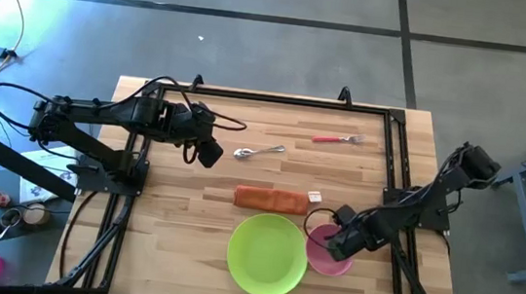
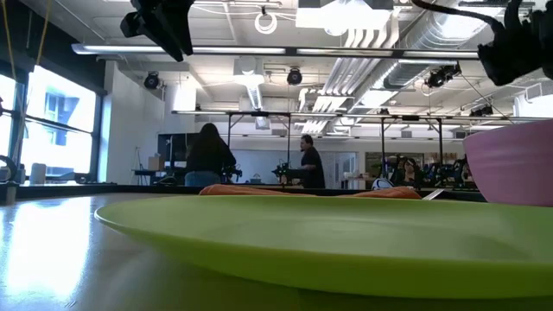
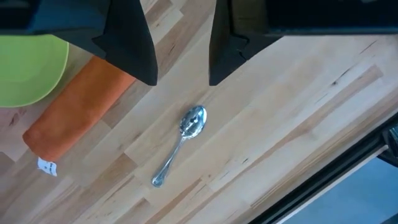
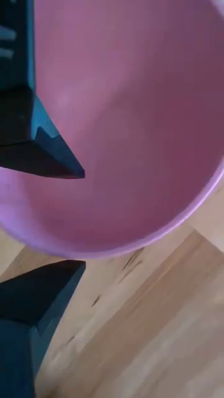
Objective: Set table place
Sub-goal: Put the pink bowl on the green plate
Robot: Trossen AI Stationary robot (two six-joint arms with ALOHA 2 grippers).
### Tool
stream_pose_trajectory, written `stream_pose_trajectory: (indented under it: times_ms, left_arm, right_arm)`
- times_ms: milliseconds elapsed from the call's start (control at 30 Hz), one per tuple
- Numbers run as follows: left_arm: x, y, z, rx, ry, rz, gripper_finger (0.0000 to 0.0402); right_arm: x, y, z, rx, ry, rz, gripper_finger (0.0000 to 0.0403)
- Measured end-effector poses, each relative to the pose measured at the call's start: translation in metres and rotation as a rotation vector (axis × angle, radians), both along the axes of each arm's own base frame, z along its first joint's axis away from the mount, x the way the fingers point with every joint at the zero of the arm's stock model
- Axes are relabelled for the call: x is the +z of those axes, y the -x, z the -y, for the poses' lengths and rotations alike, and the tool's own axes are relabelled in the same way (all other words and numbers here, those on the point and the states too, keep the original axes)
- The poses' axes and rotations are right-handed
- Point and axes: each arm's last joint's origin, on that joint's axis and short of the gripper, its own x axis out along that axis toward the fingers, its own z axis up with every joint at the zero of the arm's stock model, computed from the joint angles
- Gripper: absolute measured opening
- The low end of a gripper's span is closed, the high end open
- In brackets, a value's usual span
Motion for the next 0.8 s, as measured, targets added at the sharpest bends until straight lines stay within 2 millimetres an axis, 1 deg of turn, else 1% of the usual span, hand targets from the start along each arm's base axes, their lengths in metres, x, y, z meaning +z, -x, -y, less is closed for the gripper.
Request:
stream_pose_trajectory:
  times_ms: [167,267,300,367,433,467,500,567,633,700,800]
  left_arm:
    - [0.0,0.0,0.0,0.006,0.003,0.003,0.0136]
    - [0.0,0.0,0.0,0.01,0.004,0.005,0.0136]
    - [0.0,0.0,0.0,0.012,0.005,0.007,0.0136]
    - [0.0,0.0,0.0,0.022,0.01,0.012,0.0136]
    - [0.0,0.0,0.0,0.028,0.013,0.015,0.0136]
    - [0.0,0.0,0.0,0.028,0.013,0.015,0.0136]
    - [0.0,0.0,0.0,0.028,0.013,0.015,0.0136]
    - [0.0,0.0,0.0,0.028,0.013,0.015,0.0136]
    - [0.0,0.0,0.0,0.029,0.013,0.016,0.0136]
    - [0.0,0.0,0.0,0.029,0.013,0.015,0.0136]
    - [0.0,0.0,0.0,0.029,0.013,0.015,0.0136]
  right_arm:
    - [-0.014,0.005,0.005,0.024,0.009,-0.005,0.0215]
    - [-0.021,0.008,0.01,0.031,0.023,-0.029,0.0187]
    - [-0.023,0.008,0.011,0.04,0.019,-0.036,0.0169]
    - [-0.025,0.007,0.014,0.054,0.014,-0.044,0.012]
    - [-0.025,0.006,0.017,0.072,0.015,-0.048,0.0055]
    - [-0.024,0.005,0.018,0.081,0.014,-0.043,0.0028]
    - [-0.021,0.003,0.02,0.09,0.011,-0.035,0.0015]
    - [-0.011,-0.002,0.024,0.086,0.001,-0.012,0.0015]
    - [0.007,-0.004,0.031,0.095,0.004,-0.014,0.0006]
    - [0.033,-0.008,0.038,0.101,0.017,0.016,0.0004]
    - [0.079,-0.014,0.05,0.107,0.061,0.11,0.0002]
